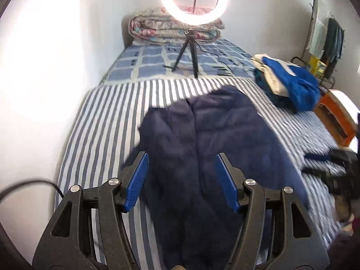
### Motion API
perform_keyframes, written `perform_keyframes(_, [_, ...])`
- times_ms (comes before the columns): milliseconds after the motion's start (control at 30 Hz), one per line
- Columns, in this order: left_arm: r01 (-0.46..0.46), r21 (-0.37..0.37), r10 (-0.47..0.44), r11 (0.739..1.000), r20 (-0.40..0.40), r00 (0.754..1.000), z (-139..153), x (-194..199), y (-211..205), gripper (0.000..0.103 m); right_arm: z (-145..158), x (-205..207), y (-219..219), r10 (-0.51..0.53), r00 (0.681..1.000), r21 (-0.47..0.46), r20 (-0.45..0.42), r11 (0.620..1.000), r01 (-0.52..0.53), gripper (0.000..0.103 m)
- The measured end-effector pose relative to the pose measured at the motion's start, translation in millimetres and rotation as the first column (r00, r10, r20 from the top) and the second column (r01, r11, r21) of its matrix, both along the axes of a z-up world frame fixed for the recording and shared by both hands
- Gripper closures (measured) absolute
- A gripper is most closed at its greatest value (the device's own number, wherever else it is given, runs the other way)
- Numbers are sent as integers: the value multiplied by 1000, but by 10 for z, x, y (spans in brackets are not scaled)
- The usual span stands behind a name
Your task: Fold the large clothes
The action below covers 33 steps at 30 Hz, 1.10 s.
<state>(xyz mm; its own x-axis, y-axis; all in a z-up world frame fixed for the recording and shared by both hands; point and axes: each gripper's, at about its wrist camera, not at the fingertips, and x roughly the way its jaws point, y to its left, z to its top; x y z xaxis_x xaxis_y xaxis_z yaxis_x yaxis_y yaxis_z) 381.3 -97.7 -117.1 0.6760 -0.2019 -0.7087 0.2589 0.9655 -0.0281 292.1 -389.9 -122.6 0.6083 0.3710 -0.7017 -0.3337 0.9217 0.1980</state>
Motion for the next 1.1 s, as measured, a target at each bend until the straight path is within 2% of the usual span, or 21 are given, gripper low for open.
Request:
perform_keyframes(67, [-37,4,37,999,-28,999,-186,325,-16,39,-120,59,133,7,1000,-15,-13,1000,-7,61])
perform_keyframes(133, [-85,13,86,996,-63,994,-369,456,77,39,-248,139,246,24,999,-24,-32,999,-25,61])
perform_keyframes(233, [-174,71,184,982,-174,968,-881,678,244,39,-402,123,360,46,997,-41,-54,998,-49,59])
perform_keyframes(300, [-195,26,196,980,-232,953,-1137,692,388,36,-510,125,382,61,996,-45,-62,997,-64,59])
perform_keyframes(367, [-199,7,195,980,-222,955,-1173,675,451,34,-587,133,384,79,994,-29,-77,996,-82,59])
perform_keyframes(467, [-187,-6,183,982,-191,964,-1019,620,504,35,-580,124,390,89,993,-44,-82,995,-93,59])
perform_keyframes(567, [-183,-104,164,978,-175,971,-820,503,716,35,-486,69,237,84,994,35,-75,996,-82,56])
perform_keyframes(600, [-183,-163,152,969,-186,971,-759,464,854,35,-458,48,157,67,996,52,-63,997,-64,51])
perform_keyframes(667, [-201,-260,140,944,-237,962,-707,446,1103,24,-422,17,38,35,999,57,-25,998,-33,42])
perform_keyframes(733, [-222,-363,115,905,-294,949,-712,442,1325,22,-399,-1,-110,15,1000,73,-5,997,-14,30])
perform_keyframes(767, [-249,-425,102,870,-340,935,-768,436,1469,21,-401,13,-159,7,1000,86,-5,996,-7,25])
perform_keyframes(800, [-272,-457,96,847,-370,924,-809,443,1550,21,-401,33,-237,0,1000,116,-6,993,0,11])
perform_keyframes(833, [-289,-490,89,822,-392,916,-838,450,1627,21,-408,42,-294,-6,1000,142,-6,990,7,2])
perform_keyframes(900, [-321,-547,80,773,-417,905,-898,448,1744,21,-413,82,-428,-31,999,209,-8,977,32,1])
perform_keyframes(967, [-340,-588,67,734,-435,898,-972,472,1787,20,-433,152,-505,-43,999,247,-32,968,50,1])
perform_keyframes(1033, [-342,-621,37,705,-449,893,-1056,500,1797,19,-483,289,-558,-45,997,273,-66,960,61,1])
perform_keyframes(1100, [-345,-639,12,687,-464,886,-1140,510,1770,19,-546,351,-604,-39,994,306,-103,950,69,1])
